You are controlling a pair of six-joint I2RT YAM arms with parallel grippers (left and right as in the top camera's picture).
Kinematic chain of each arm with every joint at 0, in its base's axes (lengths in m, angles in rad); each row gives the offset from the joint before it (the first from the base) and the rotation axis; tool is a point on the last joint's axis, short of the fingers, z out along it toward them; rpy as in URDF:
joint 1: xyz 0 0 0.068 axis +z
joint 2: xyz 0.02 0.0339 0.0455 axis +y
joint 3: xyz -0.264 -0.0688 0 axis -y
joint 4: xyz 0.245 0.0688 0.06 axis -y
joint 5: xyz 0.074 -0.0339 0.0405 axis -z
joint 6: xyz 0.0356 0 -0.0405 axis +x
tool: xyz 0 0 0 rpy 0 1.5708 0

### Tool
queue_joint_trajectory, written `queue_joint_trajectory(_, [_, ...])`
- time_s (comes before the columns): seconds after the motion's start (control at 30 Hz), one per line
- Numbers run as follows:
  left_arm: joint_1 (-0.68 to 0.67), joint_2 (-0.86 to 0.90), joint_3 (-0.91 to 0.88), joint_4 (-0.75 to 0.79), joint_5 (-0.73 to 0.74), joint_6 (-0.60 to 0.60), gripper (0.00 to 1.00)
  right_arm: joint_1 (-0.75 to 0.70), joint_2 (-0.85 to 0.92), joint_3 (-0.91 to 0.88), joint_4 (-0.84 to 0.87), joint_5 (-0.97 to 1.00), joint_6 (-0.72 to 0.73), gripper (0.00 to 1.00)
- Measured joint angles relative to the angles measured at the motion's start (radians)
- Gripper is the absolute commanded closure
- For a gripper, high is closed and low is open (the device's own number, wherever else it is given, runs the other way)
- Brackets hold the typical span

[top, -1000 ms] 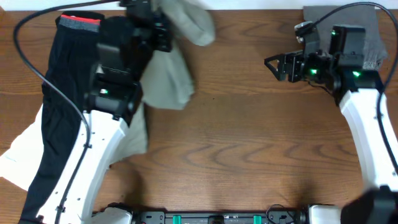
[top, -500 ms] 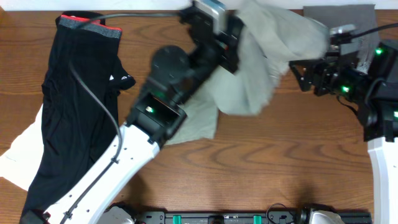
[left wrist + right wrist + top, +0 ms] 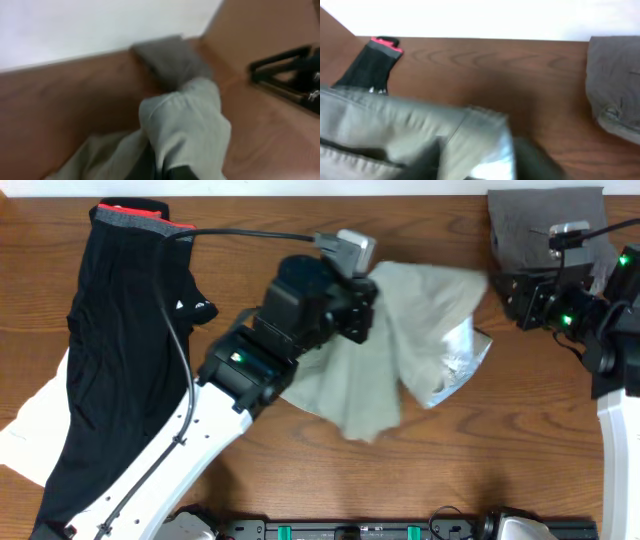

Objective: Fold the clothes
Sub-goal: 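Lift the khaki shorts with the left gripper and drag them to table center, then grasp the shorts' right corner with the right gripper and pull it right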

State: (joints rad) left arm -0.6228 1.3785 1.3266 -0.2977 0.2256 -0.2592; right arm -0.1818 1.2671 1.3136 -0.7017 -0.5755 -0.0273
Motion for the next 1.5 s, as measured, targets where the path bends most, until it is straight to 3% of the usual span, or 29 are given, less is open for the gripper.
queue_joint_trajectory(0.3, [0.142, 0.069, 0.0, -0.057, 0.0, 0.0, 0.94, 0.034, 0.169, 0.0, 0.072, -0.014, 0.005, 0.98])
queue_joint_trajectory(0.37, [0.158, 0.096, 0.0, -0.043, 0.0, 0.001, 0.94, 0.058, 0.194, 0.0, 0.07, -0.024, 0.007, 0.87])
queue_joint_trajectory(0.5, [0.169, 0.138, 0.0, -0.023, 0.0, 0.0, 0.94, 0.11, 0.21, 0.0, 0.01, -0.055, 0.006, 0.54])
queue_joint_trajectory(0.9, [0.18, 0.15, 0.0, 0.039, 0.0, 0.001, 0.94, 0.184, 0.214, -0.018, -0.158, -0.229, 0.032, 0.52])
queue_joint_trajectory(1.07, [0.183, 0.15, 0.0, 0.047, 0.0, 0.0, 0.94, 0.211, 0.215, -0.151, 0.028, -0.243, 0.135, 0.48])
queue_joint_trajectory(1.17, [0.183, 0.15, 0.0, 0.047, 0.0, 0.001, 0.94, 0.211, 0.217, -0.261, 0.201, -0.243, 0.223, 0.34])
queue_joint_trajectory(1.5, [0.183, 0.15, 0.0, 0.048, 0.0, 0.0, 0.94, 0.211, 0.219, -0.492, 0.666, -0.194, 0.454, 0.32])
